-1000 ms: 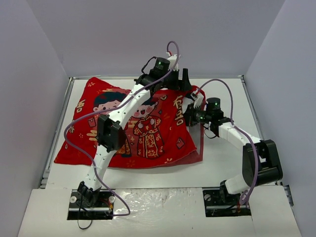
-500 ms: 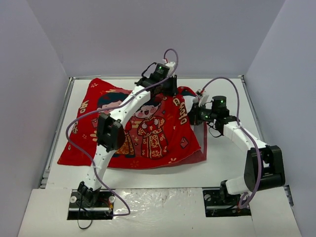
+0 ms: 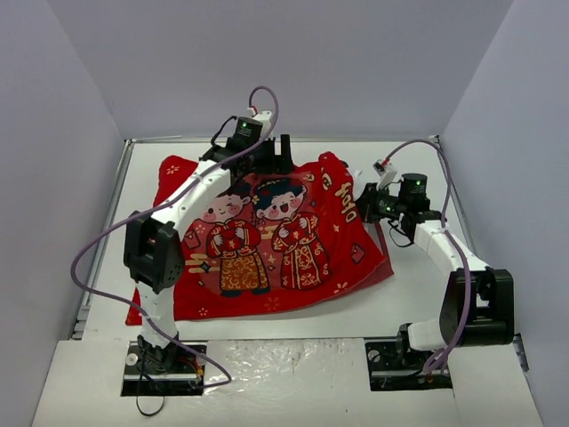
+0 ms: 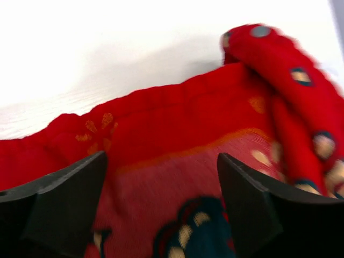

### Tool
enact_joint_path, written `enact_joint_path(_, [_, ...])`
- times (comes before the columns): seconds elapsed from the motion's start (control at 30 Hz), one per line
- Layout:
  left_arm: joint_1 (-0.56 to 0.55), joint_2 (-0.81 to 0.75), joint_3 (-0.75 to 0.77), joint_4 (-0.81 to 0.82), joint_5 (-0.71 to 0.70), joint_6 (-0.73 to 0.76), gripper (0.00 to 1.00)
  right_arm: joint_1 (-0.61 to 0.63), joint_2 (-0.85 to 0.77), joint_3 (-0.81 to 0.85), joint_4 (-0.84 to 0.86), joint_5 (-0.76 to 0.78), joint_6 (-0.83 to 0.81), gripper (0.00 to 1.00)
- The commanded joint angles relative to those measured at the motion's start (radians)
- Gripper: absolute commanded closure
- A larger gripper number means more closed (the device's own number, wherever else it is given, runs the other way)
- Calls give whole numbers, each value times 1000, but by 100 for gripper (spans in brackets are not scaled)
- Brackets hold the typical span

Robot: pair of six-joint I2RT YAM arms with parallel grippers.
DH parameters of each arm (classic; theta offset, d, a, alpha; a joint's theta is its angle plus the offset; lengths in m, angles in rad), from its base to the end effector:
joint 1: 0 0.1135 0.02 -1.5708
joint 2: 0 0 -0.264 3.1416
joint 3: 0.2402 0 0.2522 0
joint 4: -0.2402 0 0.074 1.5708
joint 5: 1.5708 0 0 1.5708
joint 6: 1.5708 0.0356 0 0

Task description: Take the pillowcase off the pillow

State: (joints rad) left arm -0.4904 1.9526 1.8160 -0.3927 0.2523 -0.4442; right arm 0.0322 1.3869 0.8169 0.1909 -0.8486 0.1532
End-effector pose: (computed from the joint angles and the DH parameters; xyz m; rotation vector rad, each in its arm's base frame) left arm 0.4041 -0.2258 0.3298 0.2094 2.1814 -0.8122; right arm 0.2999 0.0364 0.2553 -0.4518 1.8728 0.9442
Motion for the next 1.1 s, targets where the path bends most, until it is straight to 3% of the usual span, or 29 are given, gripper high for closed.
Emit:
enact_joint_path(0.0, [-5,-145,14,43,71,35,16,-21,-26,14,91,31,-3,100])
enact_joint_path(0.1, [-26,-234,-36,20,166,33,12,-26,-14,22,119,32,26,100])
enact_joint_path(0.23, [-160,-427,-229,12,111,44,12,-28,18,25,179,34,92,100])
enact_joint_path(0.4, [-404,-631,-495,-11,-188,-17,12,-60,60,44,208,33,121,100])
enact_joint_path(0.53, [-574,-692,-589,-185,-457,-21,12,-63,80,51,231,31,150,100])
enact_joint_path(0.57, [-598,-698,-606,-216,-575,-37,12,-63,83,51,235,31,155,100])
enact_joint_path(0.7, [-672,-719,-681,-308,-822,-83,13,-64,83,56,242,29,161,100])
enact_joint_path(0.93, [-654,-679,-759,-261,-1122,-4,19,-75,72,51,245,25,170,100])
enact_joint_path(1.07, [-564,-627,-802,-72,-1044,123,25,-80,57,45,251,22,181,100])
